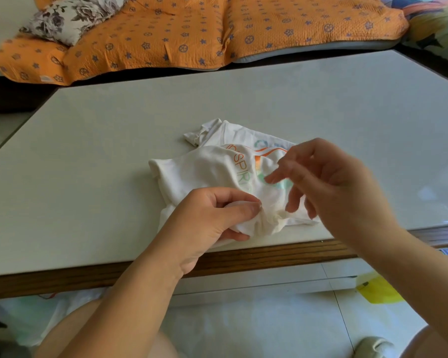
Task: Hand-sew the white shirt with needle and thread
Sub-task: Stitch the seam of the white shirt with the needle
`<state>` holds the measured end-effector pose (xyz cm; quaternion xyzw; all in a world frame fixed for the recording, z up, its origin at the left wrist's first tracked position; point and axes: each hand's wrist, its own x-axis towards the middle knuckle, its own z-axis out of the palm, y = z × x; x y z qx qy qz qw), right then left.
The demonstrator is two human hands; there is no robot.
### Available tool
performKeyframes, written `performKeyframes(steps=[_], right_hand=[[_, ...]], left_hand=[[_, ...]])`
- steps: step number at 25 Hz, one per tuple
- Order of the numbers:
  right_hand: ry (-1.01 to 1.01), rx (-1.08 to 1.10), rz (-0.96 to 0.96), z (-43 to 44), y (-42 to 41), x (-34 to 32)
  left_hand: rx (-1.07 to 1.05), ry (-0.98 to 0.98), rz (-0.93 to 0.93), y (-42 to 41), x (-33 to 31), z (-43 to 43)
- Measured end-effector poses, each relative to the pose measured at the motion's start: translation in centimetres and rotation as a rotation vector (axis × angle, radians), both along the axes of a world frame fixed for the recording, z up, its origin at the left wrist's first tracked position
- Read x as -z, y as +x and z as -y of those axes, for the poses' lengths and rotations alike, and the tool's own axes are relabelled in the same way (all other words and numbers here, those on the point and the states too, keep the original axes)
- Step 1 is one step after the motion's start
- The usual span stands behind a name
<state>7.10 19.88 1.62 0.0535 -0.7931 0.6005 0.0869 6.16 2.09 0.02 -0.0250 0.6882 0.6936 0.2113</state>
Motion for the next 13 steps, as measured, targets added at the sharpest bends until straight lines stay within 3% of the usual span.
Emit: performKeyframes(steps=[4, 6, 9, 13], right_hand=[[-0.704, -0.075, 0.328, -1.0, -1.8, -0.8], [-0.877, -0.063, 0.391, -1.8, -2.8, -0.5], [-0.808, 0.056, 0.277, -3.1, -4.4, -0.1], [-0.427, 0.303, 0.022, -5.3, -5.9, -0.2]], left_hand=[[0.041, -0.023, -0.004, 0.1, 0.1, 0.0], [0.089, -0.049, -0.011, 0.1, 0.1, 0.1], [0.159, -0.106, 0.001, 0.1, 0.2, 0.4], [0.226, -0.136, 0.023, 0.1, 0.0, 0.7]])
